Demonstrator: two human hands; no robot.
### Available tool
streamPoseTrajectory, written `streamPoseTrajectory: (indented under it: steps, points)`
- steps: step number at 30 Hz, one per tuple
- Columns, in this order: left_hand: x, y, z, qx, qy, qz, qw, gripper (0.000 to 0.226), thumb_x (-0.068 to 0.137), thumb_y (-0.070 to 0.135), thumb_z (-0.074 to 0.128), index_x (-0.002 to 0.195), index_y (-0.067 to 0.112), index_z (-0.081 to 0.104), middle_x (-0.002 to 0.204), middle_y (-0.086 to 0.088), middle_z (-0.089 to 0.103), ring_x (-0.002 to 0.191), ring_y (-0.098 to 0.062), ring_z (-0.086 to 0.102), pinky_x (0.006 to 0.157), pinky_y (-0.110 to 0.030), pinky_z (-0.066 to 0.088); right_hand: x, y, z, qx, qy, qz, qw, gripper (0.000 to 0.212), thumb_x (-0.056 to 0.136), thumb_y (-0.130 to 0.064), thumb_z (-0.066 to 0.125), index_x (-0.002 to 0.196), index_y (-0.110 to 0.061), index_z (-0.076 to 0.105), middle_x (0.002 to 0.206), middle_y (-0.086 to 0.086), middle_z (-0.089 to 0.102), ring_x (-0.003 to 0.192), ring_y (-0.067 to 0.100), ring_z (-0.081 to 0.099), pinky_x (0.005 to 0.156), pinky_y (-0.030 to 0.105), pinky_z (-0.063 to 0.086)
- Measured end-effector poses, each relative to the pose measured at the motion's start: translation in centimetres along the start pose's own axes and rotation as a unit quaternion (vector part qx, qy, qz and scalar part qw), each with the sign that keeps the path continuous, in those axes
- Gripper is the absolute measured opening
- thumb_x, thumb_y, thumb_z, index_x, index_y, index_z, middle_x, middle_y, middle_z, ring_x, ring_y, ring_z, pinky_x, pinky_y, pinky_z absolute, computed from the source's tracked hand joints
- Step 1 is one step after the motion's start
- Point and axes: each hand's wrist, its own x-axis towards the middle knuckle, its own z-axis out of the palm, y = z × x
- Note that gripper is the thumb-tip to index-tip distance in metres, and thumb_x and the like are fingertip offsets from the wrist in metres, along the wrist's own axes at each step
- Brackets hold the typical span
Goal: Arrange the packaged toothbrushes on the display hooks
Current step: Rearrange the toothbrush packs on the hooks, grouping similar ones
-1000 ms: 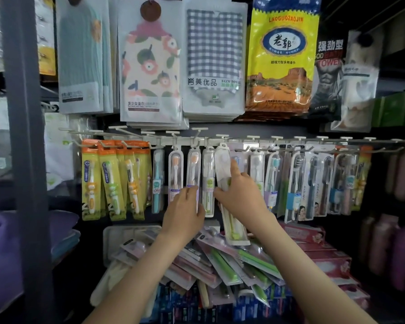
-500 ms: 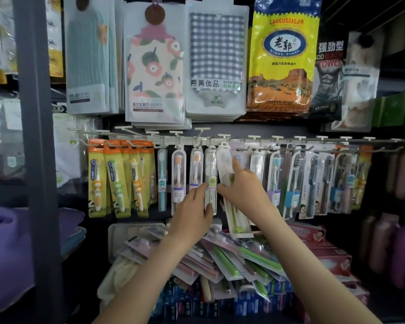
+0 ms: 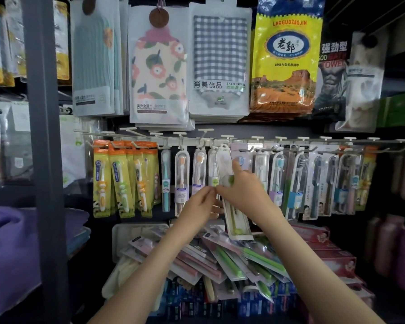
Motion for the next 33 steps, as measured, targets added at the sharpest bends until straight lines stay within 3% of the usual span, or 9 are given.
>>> streamPoseTrajectory:
  steps: [3, 9, 16, 18, 23, 29, 33]
  points:
    - [0.2, 1.2, 0.6, -0.140, -0.028, -0.081, 0.986, 0.040, 0.097, 0.046, 0.041, 0.126, 0.022, 0.055, 0.125, -0.008, 0.060, 0.107, -0.026, 0.063, 0.082, -0.044, 0.056, -0.3, 0.4, 0.3, 0.022, -0.001, -0.003, 1.000, 0.079, 0.090, -0.037, 0.055, 0.150, -0.018, 0.007, 0.126, 0.018, 0.048, 0.108, 0.031, 0.053, 0.082, 0.032, 0.042]
    - [-0.5, 2.0, 1.7, -0.245, -0.105, -0.075, 0.961, 0.029, 0.095, 0.030, 0.049, 0.116, 0.012, 0.056, 0.096, -0.009, 0.063, 0.069, -0.020, 0.068, 0.063, -0.033, 0.057, -1.6, 2.2, 0.5, 0.087, 0.007, -0.020, 0.996, 0.053, 0.095, -0.031, 0.048, 0.143, -0.018, 0.033, 0.135, 0.007, 0.047, 0.108, 0.017, 0.047, 0.084, 0.024, 0.035]
    - [-0.3, 3.1, 2.7, -0.198, -0.084, -0.074, 0.974, 0.029, 0.095, 0.037, 0.051, 0.110, 0.015, 0.062, 0.095, -0.016, 0.066, 0.073, -0.024, 0.069, 0.069, -0.037, 0.057, -2.3, 3.7, 0.3, 0.142, 0.016, -0.021, 0.989, 0.061, 0.094, -0.042, 0.044, 0.148, -0.033, 0.017, 0.142, 0.006, 0.034, 0.123, 0.023, 0.044, 0.099, 0.033, 0.039]
    - [0.1, 3.8, 2.9, -0.182, -0.063, -0.069, 0.979, 0.025, 0.095, 0.037, 0.053, 0.104, 0.016, 0.064, 0.090, -0.009, 0.069, 0.077, -0.023, 0.069, 0.071, -0.038, 0.058, -2.3, 3.6, 0.0, 0.145, 0.015, -0.029, 0.989, 0.063, 0.094, -0.041, 0.043, 0.149, -0.037, 0.011, 0.139, 0.006, 0.034, 0.120, 0.023, 0.046, 0.093, 0.031, 0.040]
    - [0.8, 5.3, 2.8, -0.141, -0.047, -0.060, 0.987, 0.027, 0.095, 0.035, 0.052, 0.097, 0.011, 0.064, 0.080, -0.002, 0.065, 0.062, -0.010, 0.065, 0.053, -0.022, 0.051, -1.7, 3.8, -1.1, 0.158, -0.006, -0.032, 0.987, 0.067, 0.092, -0.040, 0.045, 0.146, -0.048, 0.008, 0.116, 0.006, 0.049, 0.100, 0.018, 0.054, 0.086, 0.031, 0.043]
    - [1.5, 5.4, 2.6, -0.161, -0.024, -0.092, 0.982, 0.029, 0.095, 0.035, 0.050, 0.094, 0.010, 0.065, 0.083, -0.010, 0.062, 0.063, -0.015, 0.063, 0.055, -0.024, 0.051, -0.8, 3.1, -1.5, 0.135, -0.020, -0.031, 0.990, 0.064, 0.093, -0.033, 0.046, 0.148, -0.041, 0.015, 0.143, 0.012, 0.037, 0.123, 0.025, 0.045, 0.092, 0.027, 0.033]
    - [1.9, 5.4, 2.2, -0.181, -0.024, -0.095, 0.979, 0.028, 0.095, 0.035, 0.051, 0.094, 0.011, 0.066, 0.092, -0.013, 0.061, 0.075, -0.019, 0.062, 0.056, -0.024, 0.052, 0.1, 2.5, -1.1, 0.123, -0.016, -0.022, 0.992, 0.067, 0.090, -0.035, 0.044, 0.149, -0.038, 0.013, 0.141, 0.017, 0.040, 0.107, 0.024, 0.055, 0.093, 0.033, 0.042]
